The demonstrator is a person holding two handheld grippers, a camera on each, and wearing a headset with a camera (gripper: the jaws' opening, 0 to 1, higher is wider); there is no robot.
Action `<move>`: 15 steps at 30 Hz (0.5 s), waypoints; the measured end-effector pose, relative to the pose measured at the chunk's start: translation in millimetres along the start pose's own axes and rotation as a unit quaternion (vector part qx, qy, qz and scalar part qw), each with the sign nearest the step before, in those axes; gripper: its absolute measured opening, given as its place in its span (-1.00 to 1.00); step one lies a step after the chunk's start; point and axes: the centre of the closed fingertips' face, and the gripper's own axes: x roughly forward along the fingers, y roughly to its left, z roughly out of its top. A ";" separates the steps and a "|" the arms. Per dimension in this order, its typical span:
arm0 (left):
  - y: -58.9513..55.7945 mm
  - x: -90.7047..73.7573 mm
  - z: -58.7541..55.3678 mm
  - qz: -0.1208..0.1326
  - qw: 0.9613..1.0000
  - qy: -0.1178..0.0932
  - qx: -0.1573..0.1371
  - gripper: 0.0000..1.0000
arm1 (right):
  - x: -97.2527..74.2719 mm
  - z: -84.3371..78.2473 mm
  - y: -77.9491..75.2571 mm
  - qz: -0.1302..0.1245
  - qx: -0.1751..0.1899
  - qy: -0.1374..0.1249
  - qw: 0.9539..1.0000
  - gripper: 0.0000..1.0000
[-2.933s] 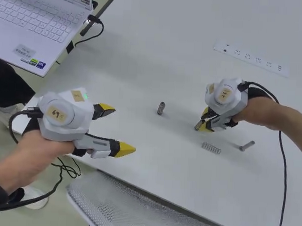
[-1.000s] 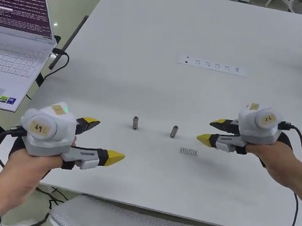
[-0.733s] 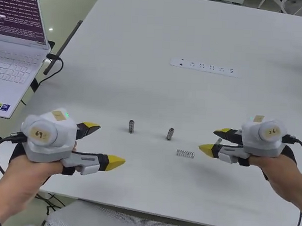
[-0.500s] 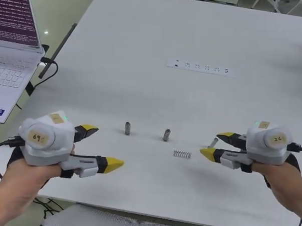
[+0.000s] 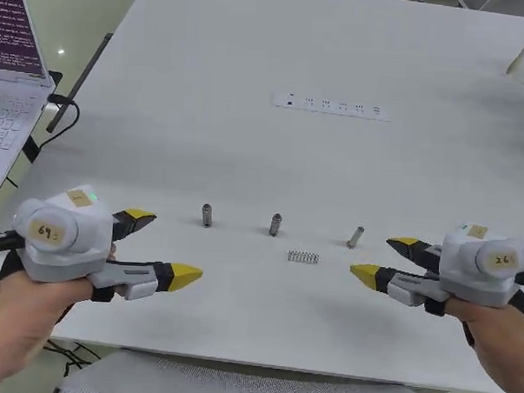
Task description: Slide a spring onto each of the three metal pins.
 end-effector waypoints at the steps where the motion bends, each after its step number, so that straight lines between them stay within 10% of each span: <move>1: 0.3 -0.1 0.6 0.001 1.000 -0.001 0.000 0.33 | -1.9 -2.1 -0.2 -0.003 0.001 0.001 1.000 0.03; 15: -1.6 2.1 3.5 0.004 1.000 -0.004 -0.003 0.34 | -15.9 -16.3 5.7 -0.016 0.028 -0.011 0.999 0.15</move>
